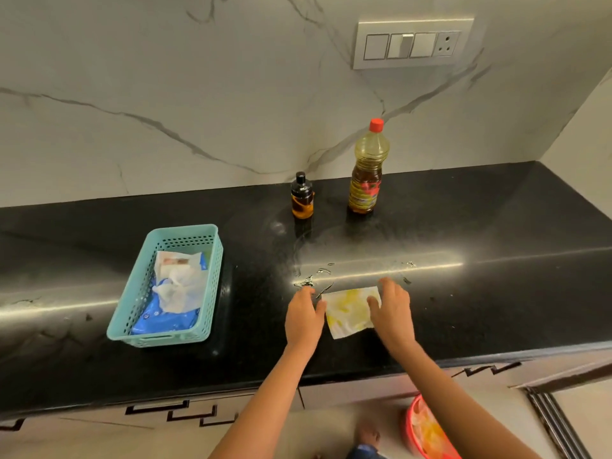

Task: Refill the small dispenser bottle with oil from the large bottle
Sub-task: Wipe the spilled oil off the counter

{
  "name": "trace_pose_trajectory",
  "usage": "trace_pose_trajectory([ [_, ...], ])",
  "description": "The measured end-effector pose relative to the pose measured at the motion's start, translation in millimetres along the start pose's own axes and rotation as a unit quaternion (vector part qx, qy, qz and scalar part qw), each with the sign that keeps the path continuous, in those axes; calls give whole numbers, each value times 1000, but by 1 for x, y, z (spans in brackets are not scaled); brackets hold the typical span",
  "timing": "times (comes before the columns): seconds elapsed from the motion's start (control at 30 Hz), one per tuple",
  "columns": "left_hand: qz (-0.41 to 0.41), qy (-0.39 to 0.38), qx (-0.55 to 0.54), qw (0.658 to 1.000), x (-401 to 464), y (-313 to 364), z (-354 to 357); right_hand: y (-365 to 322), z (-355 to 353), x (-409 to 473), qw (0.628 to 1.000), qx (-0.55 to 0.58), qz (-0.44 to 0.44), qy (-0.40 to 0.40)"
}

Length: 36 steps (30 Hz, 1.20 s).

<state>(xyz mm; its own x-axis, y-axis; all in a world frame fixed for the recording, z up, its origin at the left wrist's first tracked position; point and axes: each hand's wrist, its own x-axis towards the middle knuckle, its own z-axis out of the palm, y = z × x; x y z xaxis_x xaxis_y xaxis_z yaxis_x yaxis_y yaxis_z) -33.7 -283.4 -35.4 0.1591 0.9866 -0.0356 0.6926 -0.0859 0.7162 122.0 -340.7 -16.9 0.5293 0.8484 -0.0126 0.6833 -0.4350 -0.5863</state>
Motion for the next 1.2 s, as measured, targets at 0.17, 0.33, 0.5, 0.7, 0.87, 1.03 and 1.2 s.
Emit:
trace_pose_trajectory([
  [0.17, 286, -61, 223, 930, -24, -12, 31, 13, 42, -33, 965, -171, -120, -158],
  [0.33, 290, -181, 299, 891, -13, -7, 42, 28, 50, -24, 946, -247, -75, -193],
  [0.5, 282, -181, 347, 876, 41, 7, 42, 9, 38, 36, 958, -201, -48, -201],
  [0.7, 215, -136, 387, 886, 65, -44, 1, -52, 81, 65, 928, -206, -156, -270],
  [0.87, 146, -55, 364, 918, 12, -101, -28, -81, 107, 11, 901, -201, -259, -285],
  [1.03, 116, -34, 288, 950, -13, -97, -19, -65, 110, -15, 886, -225, -261, -309],
  [1.2, 134, -141, 336, 922, 70, -18, 32, -30, 58, 77, 935, -220, -166, -224],
])
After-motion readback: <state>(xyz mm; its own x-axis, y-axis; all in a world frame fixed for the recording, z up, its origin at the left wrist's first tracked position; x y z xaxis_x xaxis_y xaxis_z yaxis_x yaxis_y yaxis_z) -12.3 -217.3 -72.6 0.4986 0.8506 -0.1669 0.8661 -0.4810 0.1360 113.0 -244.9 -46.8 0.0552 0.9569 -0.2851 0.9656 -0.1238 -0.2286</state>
